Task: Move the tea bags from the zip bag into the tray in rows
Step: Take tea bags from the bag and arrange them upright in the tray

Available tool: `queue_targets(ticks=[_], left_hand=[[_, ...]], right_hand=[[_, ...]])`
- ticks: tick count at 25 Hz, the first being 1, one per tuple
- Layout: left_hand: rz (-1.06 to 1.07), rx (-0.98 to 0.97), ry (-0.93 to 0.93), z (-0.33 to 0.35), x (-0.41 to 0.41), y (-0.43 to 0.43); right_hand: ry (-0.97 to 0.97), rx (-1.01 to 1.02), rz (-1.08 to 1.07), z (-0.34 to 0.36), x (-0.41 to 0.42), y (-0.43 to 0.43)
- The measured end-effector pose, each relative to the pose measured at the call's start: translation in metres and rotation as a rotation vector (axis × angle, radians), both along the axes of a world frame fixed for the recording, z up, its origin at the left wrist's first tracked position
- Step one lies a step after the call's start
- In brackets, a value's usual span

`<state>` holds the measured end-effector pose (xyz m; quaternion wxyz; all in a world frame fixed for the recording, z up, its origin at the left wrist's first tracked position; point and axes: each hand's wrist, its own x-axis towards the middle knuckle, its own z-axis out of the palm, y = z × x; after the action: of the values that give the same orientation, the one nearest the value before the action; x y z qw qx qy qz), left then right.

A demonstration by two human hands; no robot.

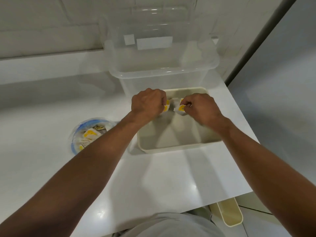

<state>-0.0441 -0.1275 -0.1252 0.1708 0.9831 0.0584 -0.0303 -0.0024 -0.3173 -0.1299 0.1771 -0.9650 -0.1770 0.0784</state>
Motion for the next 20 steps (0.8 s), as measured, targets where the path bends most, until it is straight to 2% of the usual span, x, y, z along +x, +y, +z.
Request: queue_targets(ticks=[3, 6, 8, 10, 15, 20], left_hand=[[0.000, 0.022, -0.020, -0.008, 0.003, -0.008], [-0.012, -0.041, 0.048, -0.012, 0.009, -0.010], [0.018, -0.026, 0.018, -0.016, 0.013, -0.013], [0.047, 0.074, -0.064, -0.019, 0.015, -0.017], [-0.013, 0.234, -0.146, -0.029, 0.016, -0.016], [-0.013, 0.250, -0.094, -0.027, 0.020, -0.016]], right_hand=[[0.101, -0.089, 0.076, -0.017, 0.008, -0.003], [0.153, -0.098, 0.153, -0.022, 0.017, -0.003], [0.117, -0.113, 0.159, -0.024, 0.025, 0.004], [0.055, -0.107, 0.156, -0.027, 0.030, 0.012], [-0.095, -0.152, 0.202, -0.030, 0.029, 0.020], [-0.155, -0.220, 0.241, -0.024, 0.025, 0.025]])
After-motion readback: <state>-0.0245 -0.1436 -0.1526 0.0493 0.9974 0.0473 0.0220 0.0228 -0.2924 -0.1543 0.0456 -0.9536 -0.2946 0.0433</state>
